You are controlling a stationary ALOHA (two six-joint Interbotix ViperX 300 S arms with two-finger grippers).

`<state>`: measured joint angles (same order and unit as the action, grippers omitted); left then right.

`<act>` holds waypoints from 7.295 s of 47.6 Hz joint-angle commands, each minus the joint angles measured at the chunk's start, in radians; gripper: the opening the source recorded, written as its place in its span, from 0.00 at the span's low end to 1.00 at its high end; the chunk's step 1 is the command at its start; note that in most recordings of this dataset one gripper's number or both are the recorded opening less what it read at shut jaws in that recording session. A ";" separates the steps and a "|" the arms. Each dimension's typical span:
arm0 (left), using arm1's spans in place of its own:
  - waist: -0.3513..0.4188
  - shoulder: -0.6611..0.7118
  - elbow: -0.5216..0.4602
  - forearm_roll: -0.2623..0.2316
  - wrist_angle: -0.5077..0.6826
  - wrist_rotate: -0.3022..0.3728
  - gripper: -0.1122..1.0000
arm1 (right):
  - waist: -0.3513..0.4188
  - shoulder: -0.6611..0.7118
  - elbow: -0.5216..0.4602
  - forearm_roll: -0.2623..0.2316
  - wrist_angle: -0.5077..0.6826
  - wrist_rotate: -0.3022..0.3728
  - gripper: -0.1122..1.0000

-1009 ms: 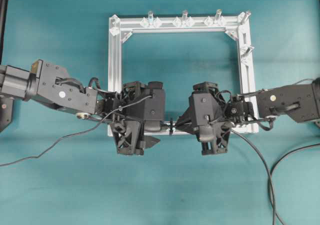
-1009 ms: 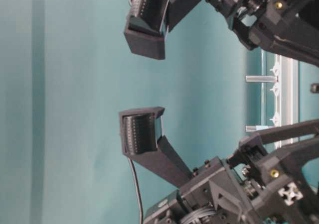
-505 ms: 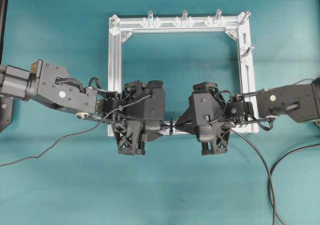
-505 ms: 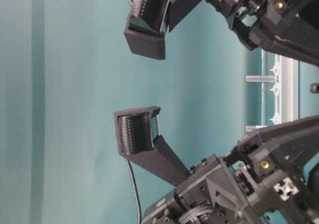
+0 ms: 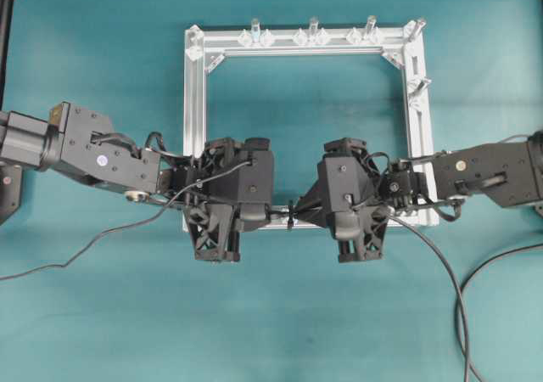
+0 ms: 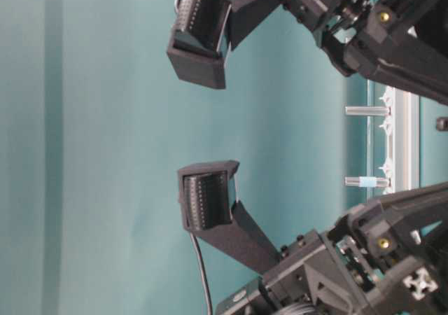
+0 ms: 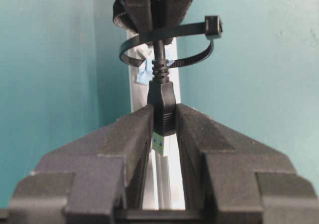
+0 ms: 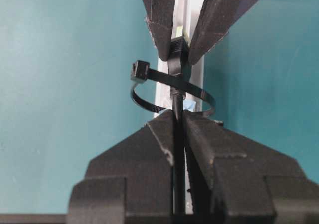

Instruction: Insert the wire through the string loop located in the center.

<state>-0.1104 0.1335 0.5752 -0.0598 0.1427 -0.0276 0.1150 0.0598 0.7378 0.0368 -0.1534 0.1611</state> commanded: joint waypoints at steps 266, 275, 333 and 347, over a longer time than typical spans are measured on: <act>-0.064 -0.330 0.388 0.000 0.170 -0.117 0.24 | 0.003 -0.310 0.195 0.005 0.170 0.006 0.81; -0.064 -0.341 0.400 0.000 0.166 -0.176 0.24 | 0.003 -0.310 0.195 0.005 0.170 0.006 0.81; -0.037 -0.693 0.385 0.018 0.339 -0.169 0.56 | 0.003 -0.310 0.199 0.003 0.170 0.006 0.81; -0.012 -0.798 0.408 0.020 0.321 -0.121 0.55 | 0.003 -0.310 0.192 0.003 0.164 0.006 0.81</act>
<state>-0.1289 -0.6504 0.9910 -0.0430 0.4801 -0.1749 0.1166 -0.2316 0.9434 0.0399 0.0199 0.1672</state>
